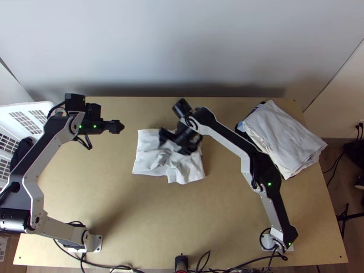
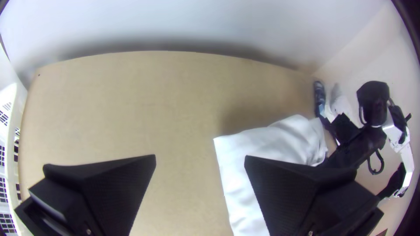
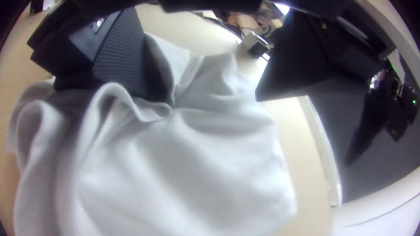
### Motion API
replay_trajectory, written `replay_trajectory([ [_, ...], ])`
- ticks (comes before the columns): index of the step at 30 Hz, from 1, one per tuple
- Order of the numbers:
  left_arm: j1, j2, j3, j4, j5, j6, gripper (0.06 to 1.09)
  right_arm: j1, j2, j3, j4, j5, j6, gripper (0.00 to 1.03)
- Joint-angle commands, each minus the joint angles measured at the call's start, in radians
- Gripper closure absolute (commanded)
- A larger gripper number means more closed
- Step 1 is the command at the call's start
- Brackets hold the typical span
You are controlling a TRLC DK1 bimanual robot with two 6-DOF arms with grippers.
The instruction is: Fold the t-shirt
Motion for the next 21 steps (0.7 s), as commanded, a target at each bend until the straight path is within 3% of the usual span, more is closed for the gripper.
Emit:
replay_trajectory([
  [1, 0.018, -0.018, -0.065, 0.099, 0.024, -0.014, 0.10, -0.022, -0.181, -0.339, -0.096, -0.027, -0.198, 0.08],
  [7, 0.012, 0.004, -0.071, 0.134, 0.030, -0.018, 0.10, -0.014, -0.486, -0.676, -0.039, 0.085, -0.356, 0.07],
  [12, 0.003, 0.013, -0.073, 0.152, 0.038, -0.028, 0.10, 0.018, -0.637, -0.788, 0.054, 0.194, -0.454, 0.07],
  [15, -0.008, 0.019, -0.073, 0.158, 0.047, -0.044, 0.10, -0.017, -0.650, -0.795, 0.156, 0.208, -0.448, 0.07],
  [21, -0.095, 0.022, -0.099, 0.160, 0.009, -0.050, 0.10, -0.205, -0.598, -0.904, 0.398, 0.179, -0.290, 0.07],
])
